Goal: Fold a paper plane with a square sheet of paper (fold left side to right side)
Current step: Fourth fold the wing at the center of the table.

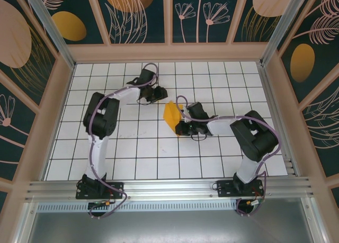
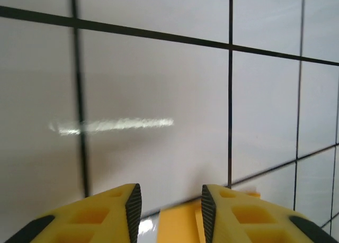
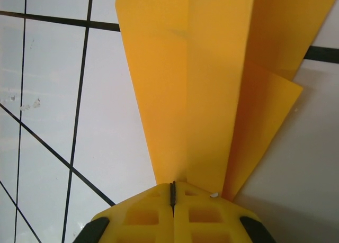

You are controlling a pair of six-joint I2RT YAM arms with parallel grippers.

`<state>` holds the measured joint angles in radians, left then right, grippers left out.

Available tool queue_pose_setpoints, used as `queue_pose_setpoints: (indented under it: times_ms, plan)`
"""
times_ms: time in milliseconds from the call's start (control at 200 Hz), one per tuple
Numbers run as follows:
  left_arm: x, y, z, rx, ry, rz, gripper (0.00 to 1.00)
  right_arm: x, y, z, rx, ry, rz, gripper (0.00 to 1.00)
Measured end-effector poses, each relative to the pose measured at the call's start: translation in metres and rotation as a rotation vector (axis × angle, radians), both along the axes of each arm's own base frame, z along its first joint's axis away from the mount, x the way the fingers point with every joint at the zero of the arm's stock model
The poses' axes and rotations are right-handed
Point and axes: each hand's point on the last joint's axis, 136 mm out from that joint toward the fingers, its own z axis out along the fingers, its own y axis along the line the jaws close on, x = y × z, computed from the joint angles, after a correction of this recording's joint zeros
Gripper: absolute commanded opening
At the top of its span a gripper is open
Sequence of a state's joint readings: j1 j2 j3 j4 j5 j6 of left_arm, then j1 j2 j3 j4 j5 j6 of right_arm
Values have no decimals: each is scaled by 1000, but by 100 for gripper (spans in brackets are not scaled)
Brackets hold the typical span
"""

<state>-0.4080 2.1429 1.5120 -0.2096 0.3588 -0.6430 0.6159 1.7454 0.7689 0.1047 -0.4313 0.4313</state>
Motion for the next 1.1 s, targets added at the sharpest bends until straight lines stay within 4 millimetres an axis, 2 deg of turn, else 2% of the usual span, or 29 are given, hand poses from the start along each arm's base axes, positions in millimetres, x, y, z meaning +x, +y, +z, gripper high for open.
queue_pose_setpoints:
  times_ms: [115, 180, 245, 310, 405, 490, 626, 846, 1101]
  plan:
    - [-27, 13, 42, -41, -71, -1, 34, 0, -2, 0, -2, -2, 18, 0]
    - [-44, 5, 64, -86, -118, -35, 33, -1, -2, 0, -2, -4, 23, 0]
    - [-60, -13, 74, -129, -143, -85, 32, 0, -2, 0, -2, -5, 24, 0]
    - [-80, -37, 69, -164, -134, -145, 31, -1, -2, 0, -2, -5, 24, 0]
    - [-115, -65, 42, -187, -56, -218, 31, 0, -2, 0, -1, -7, 23, 0]
    - [-133, -76, 17, -188, 14, -242, 29, -1, -2, -1, -1, -7, 23, 0]
    - [-136, -78, -3, -196, 70, -225, 28, -1, -2, -1, -1, -7, 23, 0]
    - [-138, -87, -1, -254, 85, -241, 28, -1, -2, -1, -1, -7, 23, 0]
    - [-146, -94, -13, -265, 119, -252, 28, -1, -2, -1, -1, -7, 23, 0]
